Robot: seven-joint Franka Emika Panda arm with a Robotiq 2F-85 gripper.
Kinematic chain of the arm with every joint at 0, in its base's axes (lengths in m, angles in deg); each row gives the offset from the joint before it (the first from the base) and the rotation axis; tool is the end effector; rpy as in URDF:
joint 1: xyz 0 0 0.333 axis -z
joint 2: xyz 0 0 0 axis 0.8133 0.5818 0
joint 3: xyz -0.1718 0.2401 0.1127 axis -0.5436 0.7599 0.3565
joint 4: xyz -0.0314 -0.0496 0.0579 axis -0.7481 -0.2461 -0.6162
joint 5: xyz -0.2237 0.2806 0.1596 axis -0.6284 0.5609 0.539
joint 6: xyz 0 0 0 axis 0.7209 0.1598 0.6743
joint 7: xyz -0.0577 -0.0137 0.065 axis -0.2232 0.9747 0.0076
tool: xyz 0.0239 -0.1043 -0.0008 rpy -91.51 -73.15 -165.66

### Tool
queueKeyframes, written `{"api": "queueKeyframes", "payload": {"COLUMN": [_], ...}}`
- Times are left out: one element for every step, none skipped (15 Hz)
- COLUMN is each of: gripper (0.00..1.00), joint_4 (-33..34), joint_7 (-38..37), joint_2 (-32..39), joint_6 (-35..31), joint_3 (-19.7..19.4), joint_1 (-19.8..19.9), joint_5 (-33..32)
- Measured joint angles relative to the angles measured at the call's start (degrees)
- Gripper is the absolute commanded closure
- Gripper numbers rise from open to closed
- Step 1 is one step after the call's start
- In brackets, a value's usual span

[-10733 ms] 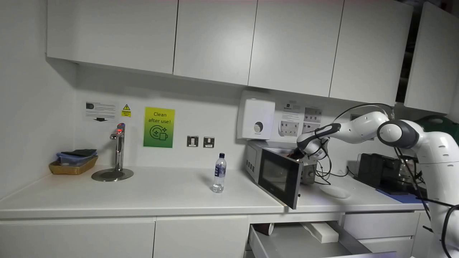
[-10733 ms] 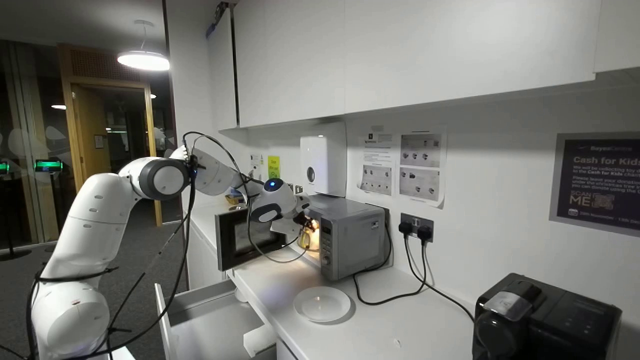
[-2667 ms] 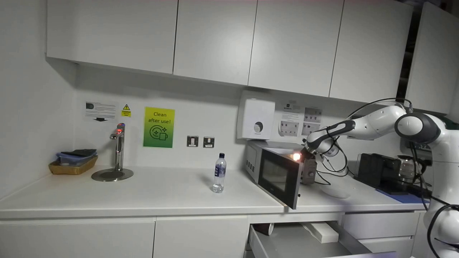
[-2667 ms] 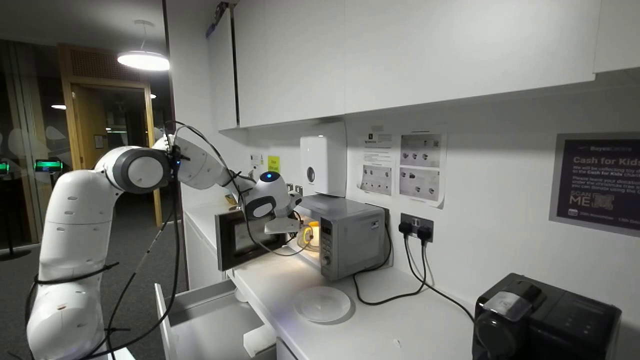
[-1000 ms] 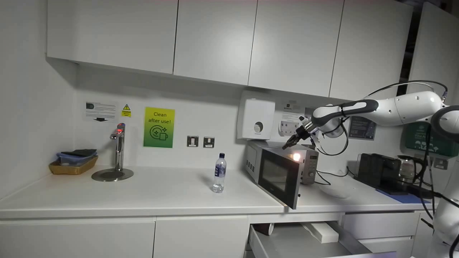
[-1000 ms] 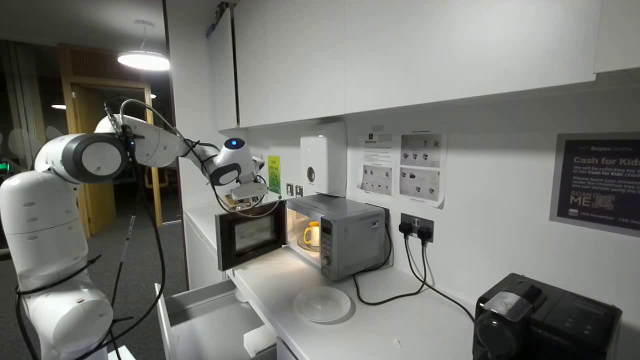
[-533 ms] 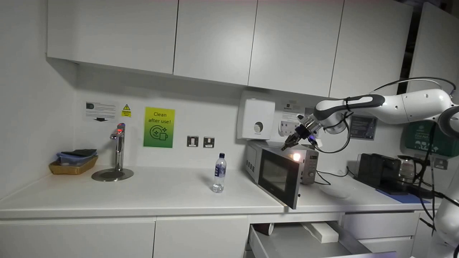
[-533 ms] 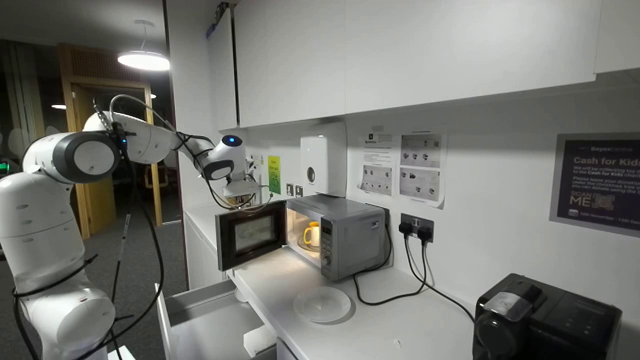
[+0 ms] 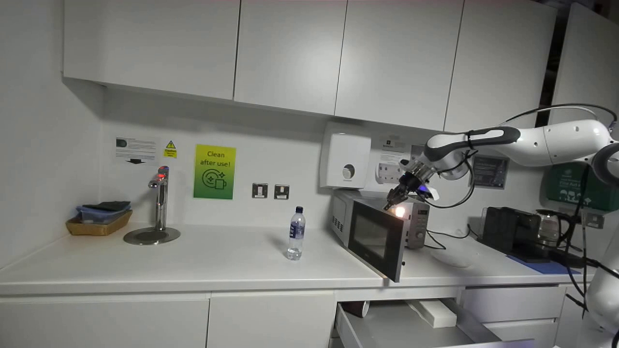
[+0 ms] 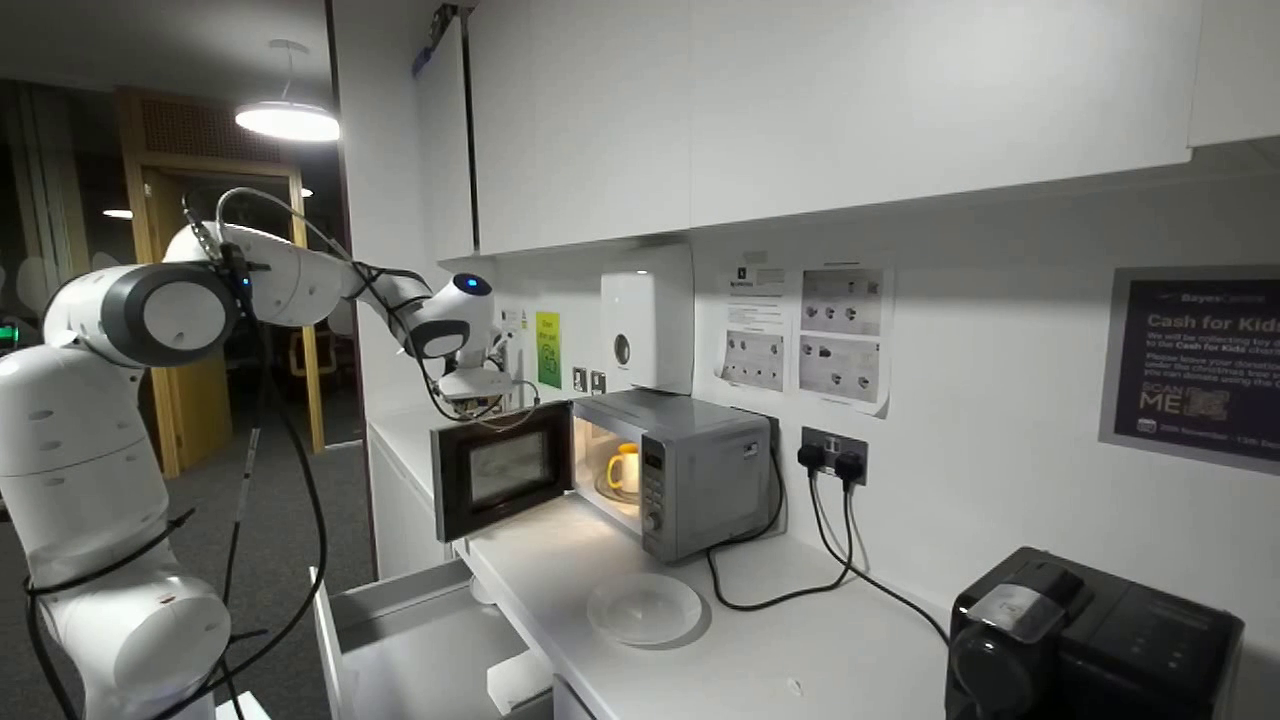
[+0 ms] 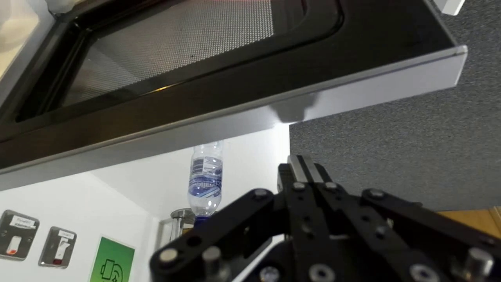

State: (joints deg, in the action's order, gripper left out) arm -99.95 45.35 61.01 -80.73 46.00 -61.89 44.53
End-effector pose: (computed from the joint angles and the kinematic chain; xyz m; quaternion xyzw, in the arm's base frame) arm 0.5308 0.1376 0.5500 -0.7990 -0.5057 -0.2759 0.1727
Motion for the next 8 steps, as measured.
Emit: {"api": "queueKeyframes", "payload": {"gripper": [1.0, 1.0, 1.0, 1.0, 1.0, 1.0, 1.0, 1.0], "joint_4": [0.0, 0.0, 0.0, 0.0, 0.0, 0.0, 0.0, 0.0], "joint_7": [0.0, 0.0, 0.0, 0.0, 0.0, 0.0, 0.0, 0.0], "joint_2": [0.0, 0.1, 0.2, 0.2, 0.3, 0.4, 0.5, 0.7], "joint_6": [0.9, 1.5, 2.1, 2.7, 3.3, 3.5, 3.5, 3.6], "joint_3": [-0.2, -0.3, -0.5, -0.6, -0.7, -0.8, -0.9, -0.9], "joint_1": [0.0, 0.0, 0.0, 0.1, 0.1, 0.1, 0.1, 0.1], "joint_5": [-0.1, -0.3, -0.5, -0.7, -1.1, -1.5, -2.1, -2.6]}}
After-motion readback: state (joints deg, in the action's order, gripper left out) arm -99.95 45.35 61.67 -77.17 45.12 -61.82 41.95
